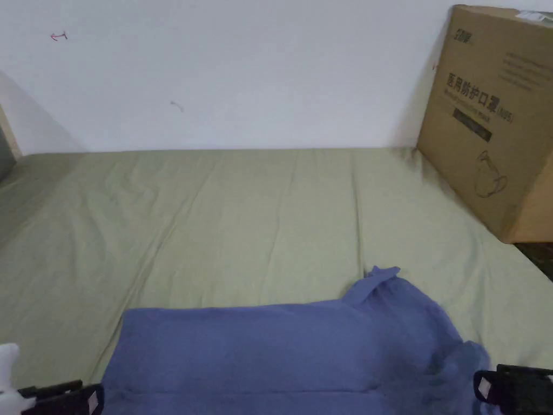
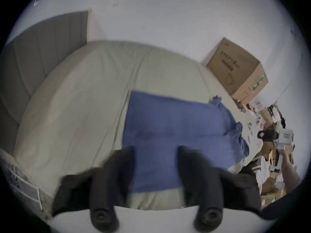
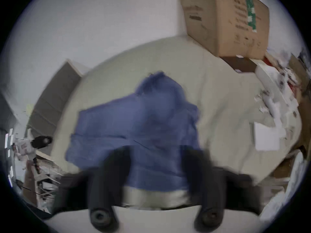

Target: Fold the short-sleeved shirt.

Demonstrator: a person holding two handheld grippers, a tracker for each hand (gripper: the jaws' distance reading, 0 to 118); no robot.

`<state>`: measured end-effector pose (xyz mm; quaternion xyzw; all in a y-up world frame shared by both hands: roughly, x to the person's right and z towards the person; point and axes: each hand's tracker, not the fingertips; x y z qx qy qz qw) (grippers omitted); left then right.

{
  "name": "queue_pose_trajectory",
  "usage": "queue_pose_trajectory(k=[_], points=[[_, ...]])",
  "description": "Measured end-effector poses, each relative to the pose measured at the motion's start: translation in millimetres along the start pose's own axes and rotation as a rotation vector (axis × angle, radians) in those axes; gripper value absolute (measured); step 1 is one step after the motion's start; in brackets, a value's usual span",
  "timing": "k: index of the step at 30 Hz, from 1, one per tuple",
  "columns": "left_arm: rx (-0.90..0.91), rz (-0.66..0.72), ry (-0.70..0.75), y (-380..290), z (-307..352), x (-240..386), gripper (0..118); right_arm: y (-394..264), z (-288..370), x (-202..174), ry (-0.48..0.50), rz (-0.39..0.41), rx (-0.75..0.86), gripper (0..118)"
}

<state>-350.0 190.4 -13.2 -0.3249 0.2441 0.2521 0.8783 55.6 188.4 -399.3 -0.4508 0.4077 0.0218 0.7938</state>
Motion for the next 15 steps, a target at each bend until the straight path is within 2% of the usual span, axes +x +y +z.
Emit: queue_pose_trajectory(k=[1, 2, 5, 7, 9, 10, 11, 12, 13, 15], points=[[0.005, -0.012, -0.003, 10.9, -3.3, 8.2, 9, 8.7, -6.7, -10.0, 0.035, -0.011, 0.007, 0], [0.006, -0.006, 0.000, 20.3, -11.2, 11.7, 0, 15.7, -14.7, -18.3, 0.022, -0.012, -0.004, 0], [0.016, -0.002, -0.023, 49.6, -38.9, 8.4, 0, 37.1, -41.7, -28.2, 0.142, 0.004, -0.007, 0], [-0.016, -0.010, -0.001, 70.4, -68.7, -4.3, 0, 46.8, -56.5, -35.2, 0.107, 0.038, -0.003, 0], [-0.061, -0.050, 0.040, 92.4, -103.4, -17.4, 0, 57.1, -70.6, -32.4, 0.119, 0.037, -0.015, 0], [-0.102, -0.064, 0.032, 101.5, -123.2, -24.5, 8, 61.3, -78.7, -28.8, 0.138, 0.008, -0.044, 0], [-0.143, -0.063, 0.023, 109.1, -143.2, -32.6, 48, 65.3, -88.5, -22.9, 0.155, -0.039, -0.087, 0], [-0.161, -0.044, 0.045, 114.1, -161.3, -41.3, 94, 68.3, -96.3, -17.6, 0.180, -0.077, -0.113, 0], [-0.197, -0.034, 0.087, 117.4, -181.8, -49.5, 113, 69.5, -104.2, -10.5, 0.204, -0.107, -0.141, 0], [-0.216, -0.036, 0.102, 117.9, -213.4, -64.4, 111, 70.1, -116.7, 1.1, 0.181, -0.135, -0.166, 0]])
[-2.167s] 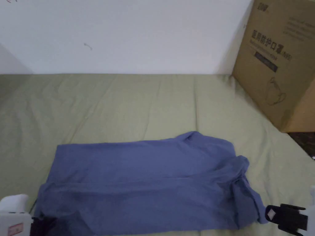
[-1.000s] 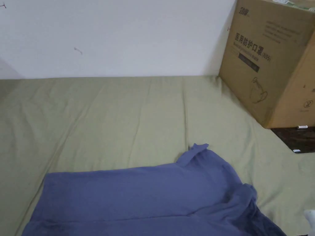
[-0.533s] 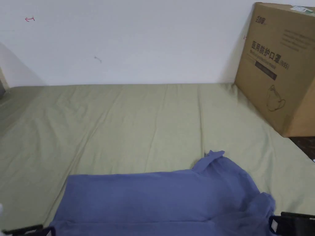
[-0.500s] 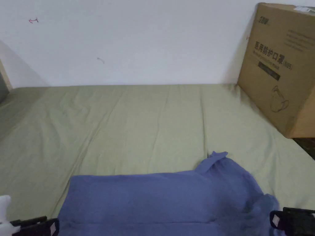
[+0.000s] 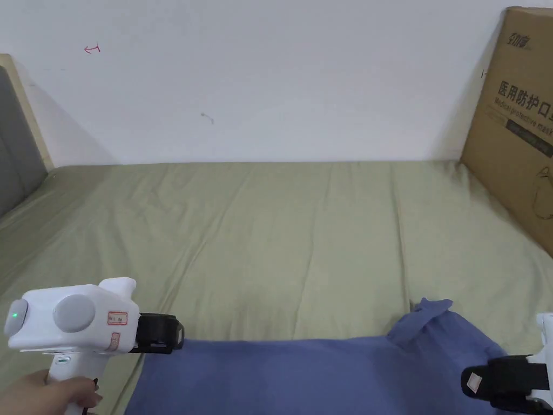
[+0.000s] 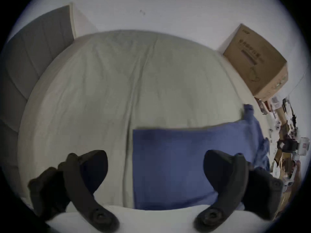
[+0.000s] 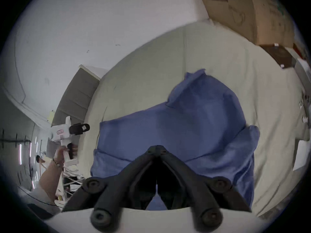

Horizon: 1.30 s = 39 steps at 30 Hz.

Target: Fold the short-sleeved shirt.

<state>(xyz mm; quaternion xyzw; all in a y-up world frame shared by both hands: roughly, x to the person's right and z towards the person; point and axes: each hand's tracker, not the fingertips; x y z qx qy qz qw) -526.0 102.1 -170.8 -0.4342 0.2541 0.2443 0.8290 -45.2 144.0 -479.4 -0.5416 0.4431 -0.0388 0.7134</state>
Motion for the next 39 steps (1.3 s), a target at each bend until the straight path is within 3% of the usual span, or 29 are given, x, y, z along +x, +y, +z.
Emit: queue_pose_trajectory(k=[5, 6, 8, 10, 11, 12, 13, 14, 15, 21, 22, 23, 24, 25, 26, 27, 28, 33, 39], points=[[-0.122, -0.076, 0.043, -4.3, -55.6, -7.8, 108, 15.5, -11.7, 17.4, -0.128, 0.029, 0.011, 0], [-0.125, -0.119, 0.034, -7.2, -56.0, -4.4, 92, 21.9, -14.5, 22.3, -0.153, 0.039, 0.015, 0], [-0.084, -0.205, 0.090, -12.9, -51.7, 2.7, 25, 39.7, -22.9, 32.3, -0.201, 0.053, 0.019, 0], [-0.045, -0.201, 0.043, -16.0, -37.9, 8.0, 5, 60.3, -33.9, 37.3, -0.225, 0.060, 0.035, 0], [-0.035, -0.197, 0.050, -17.7, -28.7, 14.2, 5, 73.3, -41.3, 41.7, -0.238, 0.058, 0.037, 13], [-0.027, -0.186, 0.031, -18.5, -18.9, 17.4, 5, 86.5, -50.0, 46.6, -0.245, 0.056, 0.037, 46], [-0.012, -0.168, 0.006, -18.9, -11.1, 17.0, 5, 101.7, -61.5, 58.1, -0.275, 0.049, 0.025, 86], [0.011, -0.149, -0.008, -19.8, -1.9, 15.6, 5, 113.9, -74.5, 64.9, -0.327, 0.035, -0.005, 117], [0.013, -0.142, -0.007, -20.1, 4.4, 13.8, 5, 122.0, -83.2, 70.0, -0.359, 0.035, -0.007, 117], [0.030, -0.108, -0.028, -18.3, 32.9, 9.8, 5, 163.7, -139.7, 84.5, -0.448, 0.037, -0.091, 114], [0.033, -0.095, -0.034, -19.4, 34.3, 8.3, 5, 166.8, -149.3, 85.2, -0.449, 0.045, -0.132, 103], [0.030, -0.078, -0.041, -20.3, 34.5, 6.6, 5, 167.1, -154.2, 86.4, -0.429, 0.047, -0.195, 64], [0.020, -0.067, -0.044, -19.2, 32.1, 6.4, 5, 167.1, -158.2, 86.9, -0.437, 0.041, -0.209, 48], [0.011, -0.061, -0.046, -20.4, 30.7, 5.0, 5, 164.2, -159.4, 84.4, -0.511, 0.061, -0.215, 40], [0.005, -0.057, -0.046, -22.3, 29.2, 3.6, 5, 160.7, -148.3, 80.4, -0.490, 0.108, -0.158, 6], [0.001, -0.054, -0.047, -24.0, 28.4, 2.5, 5, 162.8, -143.3, 79.1, -0.437, 0.110, -0.163, 0], [0.004, -0.054, -0.047, -25.3, 26.6, 1.9, 5, 163.0, -137.2, 78.5, -0.371, 0.106, -0.169, 0], [0.027, -0.024, -0.054, -30.6, 39.1, 2.1, 5, 139.5, -71.6, 54.9, -0.340, 0.182, -0.016, 0], [0.073, -0.028, -0.081, -50.4, 87.0, 5.7, 5, 86.0, 28.1, 37.7, -0.260, 0.142, 0.081, 0]])
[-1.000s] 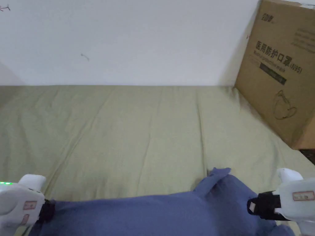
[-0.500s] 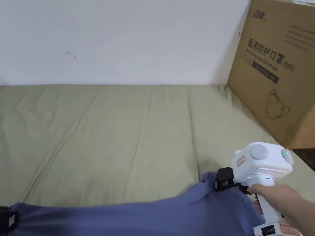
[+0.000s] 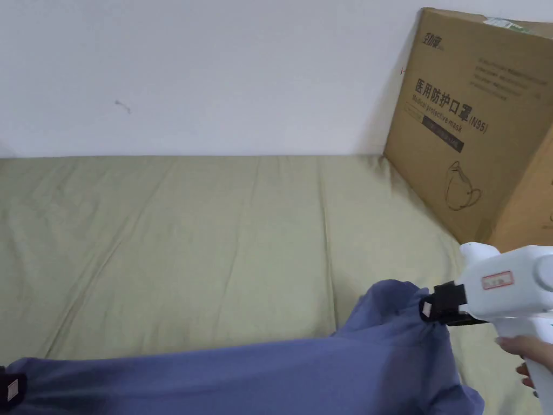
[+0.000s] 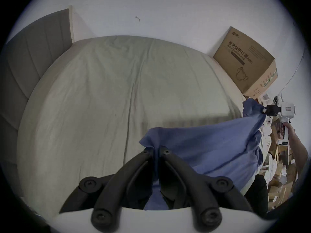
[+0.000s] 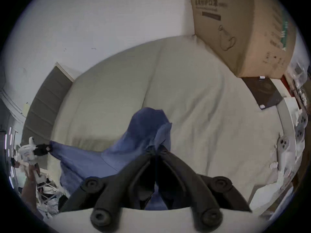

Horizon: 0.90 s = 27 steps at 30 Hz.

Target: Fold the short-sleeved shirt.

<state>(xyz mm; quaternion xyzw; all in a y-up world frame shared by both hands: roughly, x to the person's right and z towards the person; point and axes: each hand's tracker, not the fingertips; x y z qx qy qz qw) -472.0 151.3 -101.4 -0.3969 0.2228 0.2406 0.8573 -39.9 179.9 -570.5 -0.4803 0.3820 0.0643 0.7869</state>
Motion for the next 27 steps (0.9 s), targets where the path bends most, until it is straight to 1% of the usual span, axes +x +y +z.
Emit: queue_pose_trajectory(k=[2, 5, 9, 13, 14, 16, 18, 19, 20, 21, 22, 23, 24, 25, 26, 27], points=[[0.009, -0.008, -0.011, -13.6, 21.4, 3.4, 5, -25.1, 32.2, 2.2, 0.008, -0.014, 0.023, 0], [0.003, -0.023, -0.039, -41.1, 52.2, 10.2, 5, -68.9, 70.5, 9.0, 0.051, -0.063, 0.023, 0], [-0.049, -0.063, -0.034, -90.8, 73.6, 17.5, 5, -130.8, 94.7, 16.0, 0.041, -0.073, -0.009, 0], [-0.185, -0.041, -0.020, -138.2, 59.4, 13.1, 5, -181.4, 74.0, 28.3, 0.017, -0.133, -0.138, 0], [-0.210, -0.052, -0.003, -147.7, 53.5, 12.2, 5, -189.0, 64.0, 31.9, 0.000, -0.130, -0.160, 0], [-0.234, -0.083, 0.025, -159.6, 42.4, 12.3, 5, -203.7, 48.5, 30.2, -0.050, -0.094, -0.215, 0], [-0.231, -0.062, 0.036, -164.5, 31.5, 10.9, 6, -212.1, 32.0, 29.8, -0.076, -0.086, -0.281, 0], [-0.228, -0.044, 0.040, -164.7, 29.0, 10.9, 12, -215.6, 27.9, 28.3, -0.088, -0.097, -0.289, 6], [-0.225, -0.034, 0.045, -164.3, 28.5, 10.9, 35, -218.3, 26.4, 26.9, -0.091, -0.107, -0.282, 34], [-0.224, -0.024, 0.050, -163.4, 29.1, 10.5, 68, -219.2, 28.5, 25.3, -0.097, -0.120, -0.278, 64], [-0.226, -0.019, 0.065, -162.3, 30.4, 10.8, 96, -216.2, 24.7, 40.0, -0.100, -0.133, -0.275, 91], [-0.226, -0.023, 0.078, -161.7, 33.6, 11.1, 100, -215.3, 30.6, 37.0, -0.096, -0.141, -0.266, 99], [-0.222, -0.021, 0.075, -161.5, 38.9, 10.7, 102, -214.0, 35.9, 32.7, -0.115, -0.142, -0.254, 104], [-0.176, -0.016, 0.062, -158.4, 48.0, 10.6, 102, -211.9, 43.7, 27.6, -0.143, -0.135, -0.229, 109], [-0.159, 0.002, 0.054, -155.1, 54.6, 10.7, 99, -207.5, 52.4, 24.6, -0.155, -0.119, -0.198, 114], [-0.135, 0.034, 0.049, -151.7, 63.4, 12.7, 99, -203.8, 61.0, 16.7, -0.159, -0.105, -0.184, 114]])
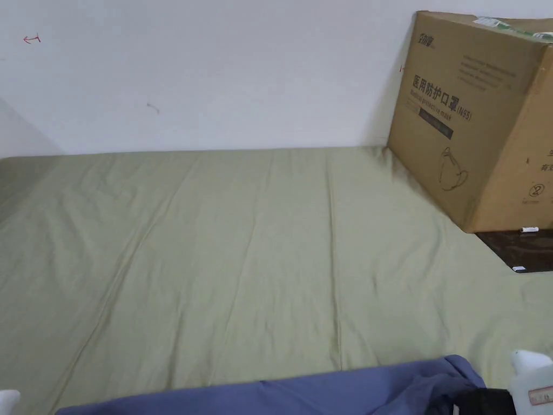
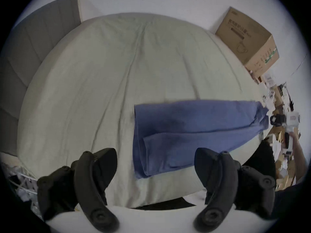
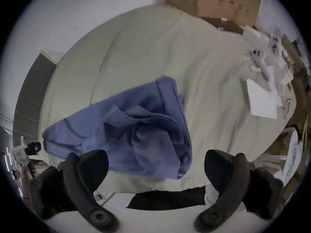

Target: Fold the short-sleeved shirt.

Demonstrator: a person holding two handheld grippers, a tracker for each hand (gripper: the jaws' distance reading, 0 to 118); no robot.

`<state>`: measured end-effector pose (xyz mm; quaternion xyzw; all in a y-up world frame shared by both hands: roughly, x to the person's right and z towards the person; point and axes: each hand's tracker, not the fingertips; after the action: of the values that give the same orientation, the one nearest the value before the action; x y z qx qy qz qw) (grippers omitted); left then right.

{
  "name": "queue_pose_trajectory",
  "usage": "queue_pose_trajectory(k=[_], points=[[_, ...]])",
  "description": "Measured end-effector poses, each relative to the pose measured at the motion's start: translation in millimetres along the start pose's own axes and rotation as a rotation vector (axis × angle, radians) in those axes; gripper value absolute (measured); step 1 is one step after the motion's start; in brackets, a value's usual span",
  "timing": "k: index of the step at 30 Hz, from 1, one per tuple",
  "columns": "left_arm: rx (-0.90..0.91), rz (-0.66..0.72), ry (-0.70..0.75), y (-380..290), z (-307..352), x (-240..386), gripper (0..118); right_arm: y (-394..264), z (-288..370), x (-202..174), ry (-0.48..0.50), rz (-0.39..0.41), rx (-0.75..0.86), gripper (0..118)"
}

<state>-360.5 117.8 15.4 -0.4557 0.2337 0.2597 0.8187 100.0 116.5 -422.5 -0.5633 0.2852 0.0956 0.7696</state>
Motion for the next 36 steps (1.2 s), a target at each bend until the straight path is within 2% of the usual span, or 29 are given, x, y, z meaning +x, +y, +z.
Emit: queue_pose_trajectory(k=[6, 7, 8, 9, 10, 11, 12, 13, 14, 18, 20, 21, 22, 24, 28, 29, 30, 31, 32, 36], points=[[0.243, 0.045, -0.051, 9.8, 44.5, 40.1, 100, 0.1, 49.4, -66.5, 0.058, 0.134, 0.212, 113], [0.273, 0.038, -0.036, 12.1, 48.2, 49.2, 100, -0.6, 53.6, -82.9, 0.053, 0.173, 0.241, 111], [0.291, 0.032, -0.023, 14.4, 50.1, 57.5, 99, -2.4, 55.9, -97.8, 0.039, 0.215, 0.265, 104], [0.300, 0.027, -0.017, 15.7, 50.8, 64.6, 98, -5.6, 56.1, -109.9, 0.023, 0.232, 0.299, 91], [0.321, 0.024, -0.025, 14.9, 51.5, 73.5, 90, -6.6, 53.7, -117.0, 0.037, 0.232, 0.314, 66], [0.357, 0.016, -0.042, 13.7, 52.7, 78.3, 61, -7.5, 49.3, -122.8, 0.118, 0.233, 0.306, 12], [0.383, 0.017, -0.049, 12.4, 53.2, 82.3, 27, -8.5, 44.2, -123.3, 0.213, 0.219, 0.313, 0], [0.384, 0.017, -0.030, 11.6, 51.7, 86.9, 0, -12.8, 45.5, -123.6, 0.250, 0.197, 0.341, 0], [0.398, 0.011, 0.012, 6.8, 50.8, 94.2, 0, -15.0, 46.6, -127.9, 0.258, 0.196, 0.367, 0], [0.392, 0.018, -0.059, 3.6, 50.2, 91.7, 0, -15.2, 46.6, -142.0, 0.186, 0.288, 0.396, 0], [0.392, 0.008, -0.044, 1.5, 50.8, 81.7, 0, -11.9, 43.8, -140.4, 0.237, 0.247, 0.360, 0], [0.385, 0.011, -0.042, 2.2, 50.6, 69.7, 0, -8.2, 40.2, -134.3, 0.324, 0.196, 0.310, 0], [0.367, 0.041, -0.063, 9.1, 49.7, 57.1, 0, -6.9, 36.2, -130.3, 0.397, 0.148, 0.275, 0], [0.332, 0.142, -0.162, 11.0, 45.0, 15.5, 0, -6.9, 27.9, -120.8, 0.436, 0.080, 0.216, 0], [0.292, 0.380, -0.357, 9.2, 30.4, -71.5, 6, -18.4, 34.6, -120.1, 0.407, 0.088, 0.278, 0], [0.248, 0.428, -0.402, 9.0, 22.8, -89.1, 34, -17.2, 34.3, -119.5, 0.408, 0.089, 0.275, 0], [0.208, 0.471, -0.446, 8.7, 14.1, -101.8, 69, -16.3, 33.9, -119.2, 0.404, 0.087, 0.271, 0], [0.162, 0.503, -0.489, 5.6, 2.5, -114.2, 99, -17.5, 35.7, -123.0, 0.385, 0.086, 0.262, 0], [0.134, 0.531, -0.545, 1.8, -9.0, -125.2, 114, -16.5, 35.4, -124.1, 0.365, 0.084, 0.251, 0], [0.043, 0.589, -0.675, -4.6, -56.4, -141.9, 114, -15.5, 39.9, -130.0, 0.331, 0.095, 0.263, 0]])
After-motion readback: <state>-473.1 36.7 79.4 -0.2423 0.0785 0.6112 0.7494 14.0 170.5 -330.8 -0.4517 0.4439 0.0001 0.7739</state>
